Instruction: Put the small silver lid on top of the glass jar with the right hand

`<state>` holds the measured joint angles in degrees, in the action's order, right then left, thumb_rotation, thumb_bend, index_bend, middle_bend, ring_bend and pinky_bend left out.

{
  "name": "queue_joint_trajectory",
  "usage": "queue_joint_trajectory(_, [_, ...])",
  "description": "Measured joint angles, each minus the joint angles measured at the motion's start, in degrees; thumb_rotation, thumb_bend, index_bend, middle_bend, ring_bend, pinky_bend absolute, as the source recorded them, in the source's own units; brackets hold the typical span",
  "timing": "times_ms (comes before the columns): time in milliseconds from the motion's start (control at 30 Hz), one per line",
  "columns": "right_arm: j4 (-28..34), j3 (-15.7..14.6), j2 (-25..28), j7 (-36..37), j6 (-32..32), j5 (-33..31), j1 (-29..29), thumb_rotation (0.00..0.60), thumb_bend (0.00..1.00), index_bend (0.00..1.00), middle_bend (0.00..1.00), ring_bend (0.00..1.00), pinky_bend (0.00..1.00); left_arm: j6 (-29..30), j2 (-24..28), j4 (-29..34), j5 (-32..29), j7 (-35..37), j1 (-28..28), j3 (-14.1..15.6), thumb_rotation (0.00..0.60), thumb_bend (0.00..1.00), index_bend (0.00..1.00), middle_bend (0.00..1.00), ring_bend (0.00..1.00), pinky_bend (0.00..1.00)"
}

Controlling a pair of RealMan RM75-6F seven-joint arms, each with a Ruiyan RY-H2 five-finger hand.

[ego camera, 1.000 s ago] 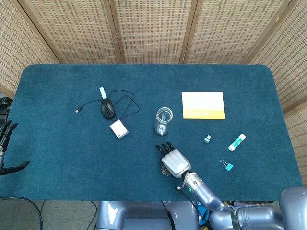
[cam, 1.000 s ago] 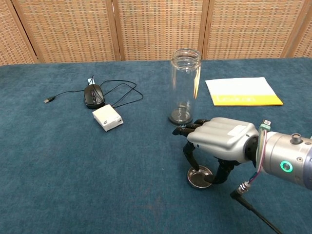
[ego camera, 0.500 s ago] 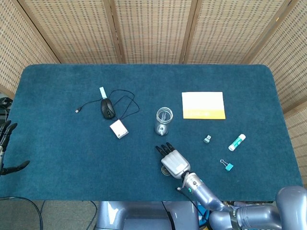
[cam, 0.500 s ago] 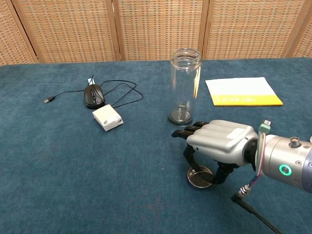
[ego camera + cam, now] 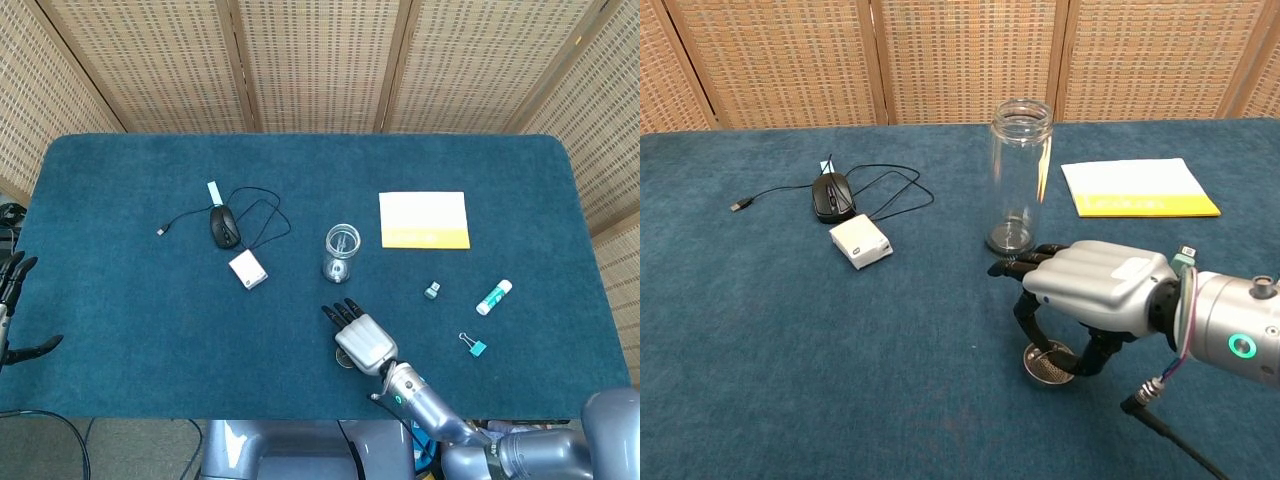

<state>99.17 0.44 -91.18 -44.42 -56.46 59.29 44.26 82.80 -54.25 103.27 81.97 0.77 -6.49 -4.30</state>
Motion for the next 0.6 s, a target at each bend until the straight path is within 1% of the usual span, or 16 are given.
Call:
queue_joint_trajectory(167, [3.64,0.09,3.89,2.39,-0.94,2.71,-0.6,0.6,0.59,0.71,0.02,0.0,0.0,-0.21,-0.02,0.0,-0.07,-0.09,-0.11,0.01,0.6,0.11,0.0,0.0,0.0,0.0])
queue_joint_trajectory(433, [10.65,-0.02,16.06,5.34,-1.55,6.66,-1.36,0.6,0.59,0.71,0.02,0.0,0.0,-0.14,-0.18,0.32,0.1,-0.74,-0.11,0.16,0.6,0.11,0.0,0.0,0.0,0.0])
queue_joint_trajectory(600, [14.12,-1.11,24.14,7.12,-2.16,8.83,-2.73,0.6,0.59,0.71,0.03,0.0,0.0,-0.23,-0.26,0.44,0.06,-1.06,-0.18,0.17,0.6,0.11,0.0,0.0,0.0,0.0])
